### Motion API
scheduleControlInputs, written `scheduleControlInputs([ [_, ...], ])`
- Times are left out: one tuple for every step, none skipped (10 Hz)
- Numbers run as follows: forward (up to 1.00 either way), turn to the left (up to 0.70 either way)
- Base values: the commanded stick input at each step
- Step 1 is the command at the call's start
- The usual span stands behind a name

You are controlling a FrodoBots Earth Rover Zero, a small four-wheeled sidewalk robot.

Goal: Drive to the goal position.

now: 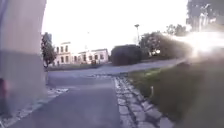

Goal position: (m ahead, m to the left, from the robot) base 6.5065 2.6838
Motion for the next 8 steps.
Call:
scheduleControlInputs([
  [0.7, 0.0],
  [0.7, 0.0],
  [0.7, 0.0],
  [0.7, 0.0],
  [0.7, 0.0],
  [0.52, 0.46],
  [0.5, 0.5],
  [0.5, 0.5],
])
